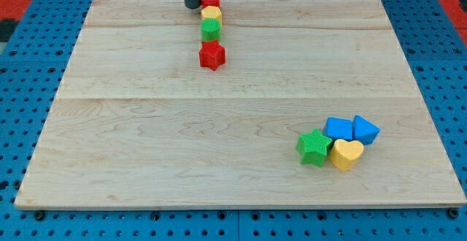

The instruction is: Place your arm at the right center

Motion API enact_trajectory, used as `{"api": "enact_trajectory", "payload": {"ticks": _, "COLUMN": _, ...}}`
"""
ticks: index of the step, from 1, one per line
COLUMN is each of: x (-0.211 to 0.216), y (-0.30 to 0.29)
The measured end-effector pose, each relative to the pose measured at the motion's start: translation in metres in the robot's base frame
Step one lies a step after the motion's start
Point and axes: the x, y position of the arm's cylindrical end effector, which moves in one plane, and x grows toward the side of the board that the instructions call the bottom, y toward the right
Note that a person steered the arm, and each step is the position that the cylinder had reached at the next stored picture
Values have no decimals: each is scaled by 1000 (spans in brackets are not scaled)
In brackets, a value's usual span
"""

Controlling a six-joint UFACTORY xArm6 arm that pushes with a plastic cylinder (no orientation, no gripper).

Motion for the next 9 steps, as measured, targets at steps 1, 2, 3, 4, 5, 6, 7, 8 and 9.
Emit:
{"api": "enact_trajectory", "payload": {"ticks": 1, "x": 0, "y": -14}}
{"api": "enact_trajectory", "payload": {"ticks": 2, "x": 23, "y": -68}}
{"api": "enact_trajectory", "payload": {"ticks": 3, "x": 46, "y": -85}}
{"api": "enact_trajectory", "payload": {"ticks": 4, "x": 112, "y": -93}}
{"api": "enact_trajectory", "payload": {"ticks": 5, "x": 198, "y": -2}}
{"api": "enact_trajectory", "payload": {"ticks": 6, "x": 222, "y": 74}}
{"api": "enact_trajectory", "payload": {"ticks": 7, "x": 216, "y": 76}}
{"api": "enact_trajectory", "payload": {"ticks": 8, "x": 210, "y": 121}}
{"api": "enact_trajectory", "payload": {"ticks": 9, "x": 205, "y": 227}}
